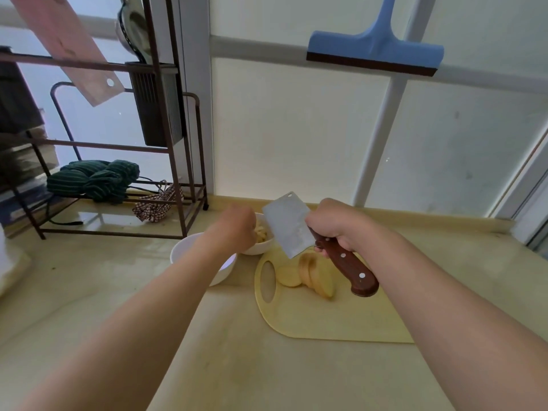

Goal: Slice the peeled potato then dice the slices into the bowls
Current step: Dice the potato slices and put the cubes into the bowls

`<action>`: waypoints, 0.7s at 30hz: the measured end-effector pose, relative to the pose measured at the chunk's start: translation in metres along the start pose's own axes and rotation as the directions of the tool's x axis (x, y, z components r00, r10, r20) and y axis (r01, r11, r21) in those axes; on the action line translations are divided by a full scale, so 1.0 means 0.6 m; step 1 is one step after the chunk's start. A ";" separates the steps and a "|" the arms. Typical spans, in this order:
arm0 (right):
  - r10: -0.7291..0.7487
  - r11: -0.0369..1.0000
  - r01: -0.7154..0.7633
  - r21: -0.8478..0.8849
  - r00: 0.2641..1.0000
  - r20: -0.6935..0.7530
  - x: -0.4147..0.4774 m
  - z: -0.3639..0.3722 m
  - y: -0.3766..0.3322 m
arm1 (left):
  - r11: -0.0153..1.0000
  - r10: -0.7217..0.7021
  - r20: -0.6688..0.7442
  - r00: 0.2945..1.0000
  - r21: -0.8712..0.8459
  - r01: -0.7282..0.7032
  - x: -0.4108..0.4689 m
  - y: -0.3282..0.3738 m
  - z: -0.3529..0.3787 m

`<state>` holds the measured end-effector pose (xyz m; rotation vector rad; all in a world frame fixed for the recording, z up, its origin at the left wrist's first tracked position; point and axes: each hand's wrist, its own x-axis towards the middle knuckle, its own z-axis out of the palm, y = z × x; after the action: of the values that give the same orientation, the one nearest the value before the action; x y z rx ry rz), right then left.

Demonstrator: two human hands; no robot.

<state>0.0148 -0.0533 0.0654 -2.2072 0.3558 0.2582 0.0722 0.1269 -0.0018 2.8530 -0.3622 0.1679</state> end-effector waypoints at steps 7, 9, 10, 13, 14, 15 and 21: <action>-0.012 1.000 0.012 0.024 0.999 -0.033 -0.009 -0.022 0.010 | 0.985 -0.046 -0.112 0.993 -0.170 0.026 0.000 -0.001 -0.009; -0.010 0.998 0.012 0.061 0.999 -0.039 -0.012 -0.027 0.019 | 0.983 -0.035 -0.127 0.991 -0.181 0.011 -0.005 0.000 -0.011; -0.006 0.996 0.009 0.086 0.999 -0.034 -0.014 -0.030 0.023 | 0.987 -0.032 -0.118 0.992 -0.157 0.013 -0.007 0.000 -0.012; 0.004 0.989 -0.004 0.151 1.000 0.005 -0.027 -0.035 0.033 | 0.986 -0.063 -0.117 0.991 -0.158 0.044 -0.015 0.003 -0.010; 0.005 0.984 -0.008 0.177 1.000 0.017 -0.032 -0.036 0.036 | 0.971 -0.093 -0.137 0.986 -0.233 0.059 -0.019 0.008 -0.010; 0.007 0.978 -0.013 0.207 0.999 0.031 -0.036 -0.035 0.037 | 0.925 -0.151 -0.167 0.974 -0.371 0.079 -0.023 0.014 -0.011; -0.002 0.913 -0.056 0.404 0.990 0.144 -0.048 -0.006 0.033 | -0.507 -0.242 0.404 0.882 -0.828 0.240 -0.052 0.072 -0.040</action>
<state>-0.0189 -0.0632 0.0618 -1.7623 0.3286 0.3222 0.0291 0.1000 0.0271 0.8476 0.2656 -0.2201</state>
